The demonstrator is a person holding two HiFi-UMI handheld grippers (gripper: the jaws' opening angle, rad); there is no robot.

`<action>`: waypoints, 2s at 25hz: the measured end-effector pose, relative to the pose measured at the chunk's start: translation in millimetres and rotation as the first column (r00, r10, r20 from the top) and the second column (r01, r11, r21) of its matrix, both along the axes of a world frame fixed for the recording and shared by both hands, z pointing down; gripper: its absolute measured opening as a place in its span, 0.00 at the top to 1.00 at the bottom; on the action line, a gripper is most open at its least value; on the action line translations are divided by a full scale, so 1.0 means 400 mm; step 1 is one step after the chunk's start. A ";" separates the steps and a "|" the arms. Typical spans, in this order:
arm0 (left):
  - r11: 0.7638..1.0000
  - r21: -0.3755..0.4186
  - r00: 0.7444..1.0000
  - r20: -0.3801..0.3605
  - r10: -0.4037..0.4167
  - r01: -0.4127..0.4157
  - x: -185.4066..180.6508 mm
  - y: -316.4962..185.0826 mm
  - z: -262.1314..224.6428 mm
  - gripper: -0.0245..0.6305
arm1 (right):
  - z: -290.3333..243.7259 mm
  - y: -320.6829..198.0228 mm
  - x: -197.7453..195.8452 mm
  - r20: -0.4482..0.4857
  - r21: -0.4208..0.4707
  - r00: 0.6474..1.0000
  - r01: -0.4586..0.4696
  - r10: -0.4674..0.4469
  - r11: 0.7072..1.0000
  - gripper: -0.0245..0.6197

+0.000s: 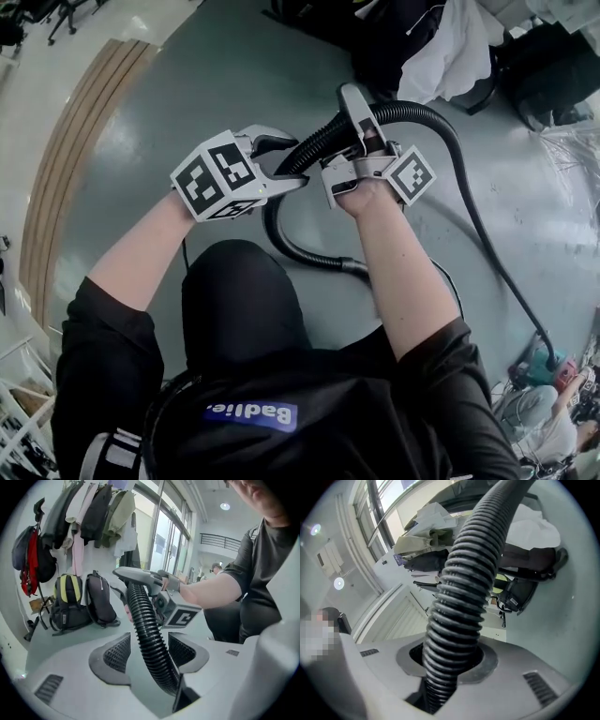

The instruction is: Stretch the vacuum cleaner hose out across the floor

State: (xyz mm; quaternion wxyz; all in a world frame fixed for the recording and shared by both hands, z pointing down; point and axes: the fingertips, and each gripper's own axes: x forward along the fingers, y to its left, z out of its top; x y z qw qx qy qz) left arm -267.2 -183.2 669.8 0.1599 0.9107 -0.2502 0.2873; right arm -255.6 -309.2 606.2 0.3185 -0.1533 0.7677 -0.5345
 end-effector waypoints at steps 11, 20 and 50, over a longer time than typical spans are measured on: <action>0.991 -0.027 0.990 0.053 -0.130 0.132 -0.033 0.016 0.219 0.57 | -0.183 -0.166 0.103 0.158 -0.017 0.960 -0.232 0.232 0.973 0.78; 0.989 0.005 0.971 0.192 -0.144 0.146 -0.168 -0.008 0.286 0.71 | -0.158 -0.182 0.158 0.063 0.035 0.958 -0.283 0.281 0.958 0.73; 0.985 0.078 0.961 0.223 -0.165 0.151 -0.410 -0.006 0.136 0.51 | 0.047 0.037 -0.396 -0.028 -0.088 0.994 0.102 -0.105 0.991 0.68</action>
